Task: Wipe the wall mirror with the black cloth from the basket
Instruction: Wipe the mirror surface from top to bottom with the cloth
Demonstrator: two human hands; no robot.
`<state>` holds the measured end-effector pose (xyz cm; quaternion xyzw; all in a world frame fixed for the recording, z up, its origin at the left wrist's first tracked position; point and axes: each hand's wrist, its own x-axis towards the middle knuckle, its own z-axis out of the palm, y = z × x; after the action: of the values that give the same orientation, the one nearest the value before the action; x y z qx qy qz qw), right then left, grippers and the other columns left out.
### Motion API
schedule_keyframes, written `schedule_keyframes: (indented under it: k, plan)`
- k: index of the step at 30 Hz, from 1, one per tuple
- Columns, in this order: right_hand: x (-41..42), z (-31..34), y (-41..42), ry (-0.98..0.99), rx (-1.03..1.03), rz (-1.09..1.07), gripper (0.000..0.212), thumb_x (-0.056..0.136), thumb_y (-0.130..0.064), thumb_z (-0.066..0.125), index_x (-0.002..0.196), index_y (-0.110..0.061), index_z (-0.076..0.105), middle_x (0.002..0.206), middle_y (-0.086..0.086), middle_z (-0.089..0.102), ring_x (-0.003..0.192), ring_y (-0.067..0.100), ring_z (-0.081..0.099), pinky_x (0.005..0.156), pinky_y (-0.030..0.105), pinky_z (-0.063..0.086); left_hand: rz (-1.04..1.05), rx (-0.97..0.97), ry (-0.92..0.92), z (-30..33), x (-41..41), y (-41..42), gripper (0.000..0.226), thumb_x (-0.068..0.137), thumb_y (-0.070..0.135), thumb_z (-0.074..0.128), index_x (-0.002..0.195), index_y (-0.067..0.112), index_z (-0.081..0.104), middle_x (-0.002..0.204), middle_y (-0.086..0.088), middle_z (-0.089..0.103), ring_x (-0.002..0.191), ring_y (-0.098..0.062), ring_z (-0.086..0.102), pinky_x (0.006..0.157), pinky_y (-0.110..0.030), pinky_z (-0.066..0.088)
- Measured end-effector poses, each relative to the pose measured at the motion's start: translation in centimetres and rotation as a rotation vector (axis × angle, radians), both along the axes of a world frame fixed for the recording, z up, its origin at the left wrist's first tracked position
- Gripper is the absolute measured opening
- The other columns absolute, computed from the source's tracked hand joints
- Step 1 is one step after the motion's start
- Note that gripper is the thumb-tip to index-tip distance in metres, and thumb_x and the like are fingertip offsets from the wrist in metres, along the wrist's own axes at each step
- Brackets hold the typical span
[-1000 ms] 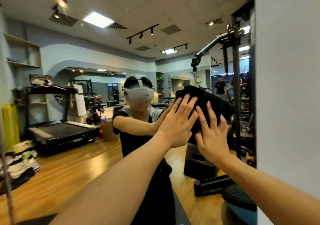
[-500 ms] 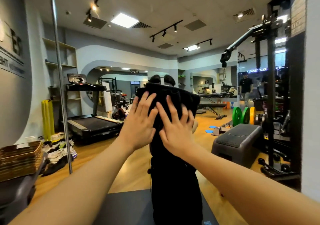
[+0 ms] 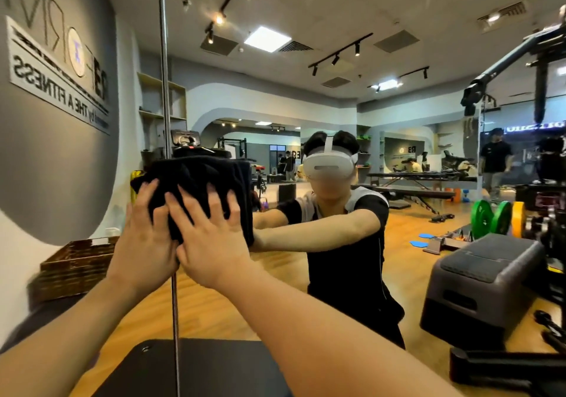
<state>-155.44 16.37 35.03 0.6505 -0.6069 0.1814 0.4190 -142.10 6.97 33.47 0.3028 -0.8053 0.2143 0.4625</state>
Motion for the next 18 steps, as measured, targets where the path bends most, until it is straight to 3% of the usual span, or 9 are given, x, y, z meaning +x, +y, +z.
schedule_keyframes:
  k: [3, 5, 9, 18]
  plan:
    - [0.3, -2.1, -0.2, 0.016, 0.01, 0.01, 0.082, 0.095, -0.046, 0.051, 0.163, -0.024, 0.011, 0.168, -0.002, 0.014, 0.151, 0.034, 0.007, 0.119, 0.053, -0.015, 0.03, 0.034, -0.089, -2.2, 0.9, -1.1, 0.084, 0.085, 0.025, 0.067, 0.152, -0.009, 0.031, 0.159, -0.033, 0.018, 0.155, -0.044, 0.0, 0.124, -0.057, 0.022]
    - [0.1, -3.5, -0.1, 0.015, 0.018, 0.023, 0.081, 0.095, -0.045, 0.051, 0.163, -0.023, 0.012, 0.168, -0.003, 0.016, 0.151, 0.032, 0.009, 0.121, 0.053, -0.012, 0.004, 0.074, -0.05, -3.5, 1.0, -0.6, 0.082, 0.082, 0.015, 0.074, 0.149, -0.009, 0.033, 0.159, -0.033, 0.015, 0.153, -0.049, 0.006, 0.119, -0.06, 0.031]
    - [-0.9, -6.4, 0.5, 0.031, -0.003, -0.009, 0.083, 0.091, -0.047, 0.056, 0.162, -0.024, 0.021, 0.166, -0.006, 0.023, 0.149, 0.029, 0.022, 0.123, 0.051, -0.002, -0.051, 0.067, -0.025, -5.5, 0.2, 1.8, 0.063, 0.089, 0.025, 0.049, 0.142, -0.007, 0.039, 0.158, -0.033, 0.015, 0.15, -0.053, 0.014, 0.103, -0.068, 0.045]
    - [-5.8, -11.4, 4.8, 0.106, -0.025, -0.057, 0.082, 0.085, -0.046, 0.053, 0.161, -0.025, 0.029, 0.165, -0.007, 0.03, 0.145, 0.025, 0.034, 0.123, 0.048, 0.011, -0.072, 0.053, -0.153, -10.0, -2.8, 5.5, 0.068, 0.083, 0.029, 0.047, 0.143, -0.002, 0.04, 0.155, -0.037, 0.019, 0.148, -0.058, 0.012, 0.117, -0.068, 0.027]
